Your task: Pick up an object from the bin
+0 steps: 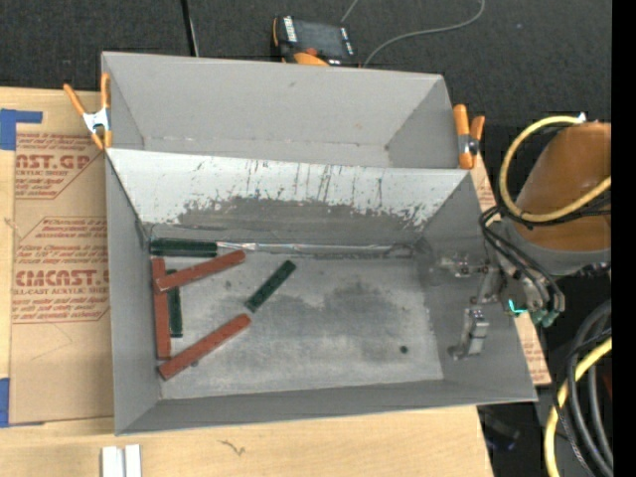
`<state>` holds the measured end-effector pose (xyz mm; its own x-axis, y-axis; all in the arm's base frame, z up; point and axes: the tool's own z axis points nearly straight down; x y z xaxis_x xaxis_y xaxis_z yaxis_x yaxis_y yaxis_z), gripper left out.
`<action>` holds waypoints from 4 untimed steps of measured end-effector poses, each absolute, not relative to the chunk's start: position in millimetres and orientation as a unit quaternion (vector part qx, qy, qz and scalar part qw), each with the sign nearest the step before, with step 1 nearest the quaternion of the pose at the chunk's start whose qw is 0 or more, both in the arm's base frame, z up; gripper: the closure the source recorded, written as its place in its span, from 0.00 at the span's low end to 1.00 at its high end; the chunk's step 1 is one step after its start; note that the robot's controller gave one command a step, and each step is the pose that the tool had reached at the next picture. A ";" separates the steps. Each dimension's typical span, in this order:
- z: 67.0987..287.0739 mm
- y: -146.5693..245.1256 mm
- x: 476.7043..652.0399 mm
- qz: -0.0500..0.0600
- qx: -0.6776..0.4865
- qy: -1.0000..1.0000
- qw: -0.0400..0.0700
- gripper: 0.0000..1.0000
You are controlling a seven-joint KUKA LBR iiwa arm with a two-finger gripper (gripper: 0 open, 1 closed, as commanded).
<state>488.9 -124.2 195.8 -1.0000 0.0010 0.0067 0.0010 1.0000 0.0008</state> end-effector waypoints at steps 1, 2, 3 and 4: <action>159.5 -41.0 517.8 -0.002 -0.001 -1.000 0.001 0.00; 65.4 55.1 532.9 -0.002 0.013 -1.000 0.002 0.00; 87.7 134.5 571.0 -0.003 0.021 -1.000 -0.003 0.00; 68.7 165.3 503.4 -0.001 0.158 -0.987 0.002 0.00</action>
Offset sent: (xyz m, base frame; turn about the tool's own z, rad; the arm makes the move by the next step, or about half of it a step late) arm 0.0280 0.0763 -0.0336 0.0106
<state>503.4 165.3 68.7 -0.9503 -0.3114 0.0033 -0.3114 0.9503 0.0021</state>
